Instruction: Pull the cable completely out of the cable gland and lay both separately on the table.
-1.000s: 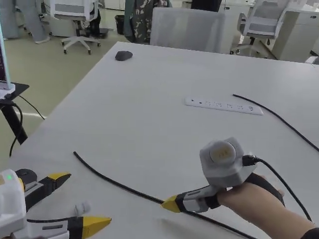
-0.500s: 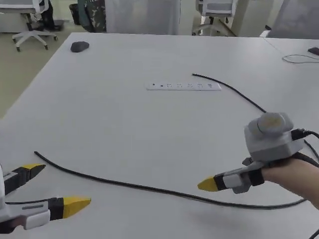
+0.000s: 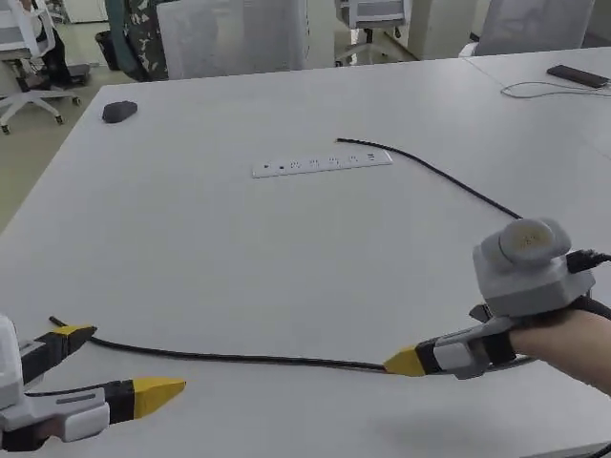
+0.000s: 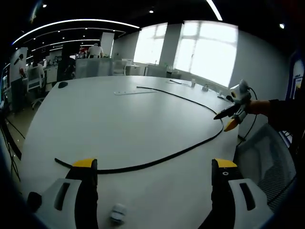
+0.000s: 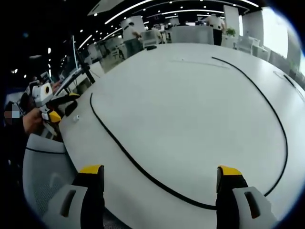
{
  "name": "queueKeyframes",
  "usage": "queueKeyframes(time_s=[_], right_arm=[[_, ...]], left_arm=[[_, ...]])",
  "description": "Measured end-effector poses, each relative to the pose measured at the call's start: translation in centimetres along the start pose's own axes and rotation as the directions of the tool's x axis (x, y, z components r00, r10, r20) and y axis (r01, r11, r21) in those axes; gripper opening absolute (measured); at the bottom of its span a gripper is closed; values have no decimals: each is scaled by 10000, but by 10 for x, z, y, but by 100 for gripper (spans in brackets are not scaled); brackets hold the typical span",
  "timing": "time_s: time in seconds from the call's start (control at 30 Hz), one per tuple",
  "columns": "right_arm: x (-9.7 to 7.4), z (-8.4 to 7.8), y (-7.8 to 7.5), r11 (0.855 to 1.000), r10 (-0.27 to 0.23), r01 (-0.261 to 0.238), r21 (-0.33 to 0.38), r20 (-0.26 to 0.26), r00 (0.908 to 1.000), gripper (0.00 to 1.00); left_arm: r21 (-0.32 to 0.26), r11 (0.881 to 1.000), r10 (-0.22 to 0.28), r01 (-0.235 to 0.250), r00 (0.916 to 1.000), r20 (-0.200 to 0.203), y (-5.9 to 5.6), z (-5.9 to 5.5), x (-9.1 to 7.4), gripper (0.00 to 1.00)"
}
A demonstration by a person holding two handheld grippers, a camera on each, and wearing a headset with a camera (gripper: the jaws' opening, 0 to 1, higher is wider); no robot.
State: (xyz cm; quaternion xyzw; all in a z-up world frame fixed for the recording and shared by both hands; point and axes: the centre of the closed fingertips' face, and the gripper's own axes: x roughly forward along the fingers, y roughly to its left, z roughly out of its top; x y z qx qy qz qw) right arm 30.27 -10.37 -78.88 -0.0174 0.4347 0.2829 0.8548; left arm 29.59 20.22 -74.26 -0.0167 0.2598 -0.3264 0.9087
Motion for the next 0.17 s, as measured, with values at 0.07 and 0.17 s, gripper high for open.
queueKeyframes(time_s=[0.07, 0.17], right_arm=[[-1, 4, 2, 10000, 50, -49, -55, 231, 9997, 99], [-1, 3, 2, 9998, 17, -13, -175, 210, 9998, 99]], left_arm=[[-101, 9999, 30, -31, 10000, -93, 0, -1, -1, 99], [-76, 10000, 28, -28, 10000, -74, -1, -1, -1, 99]])
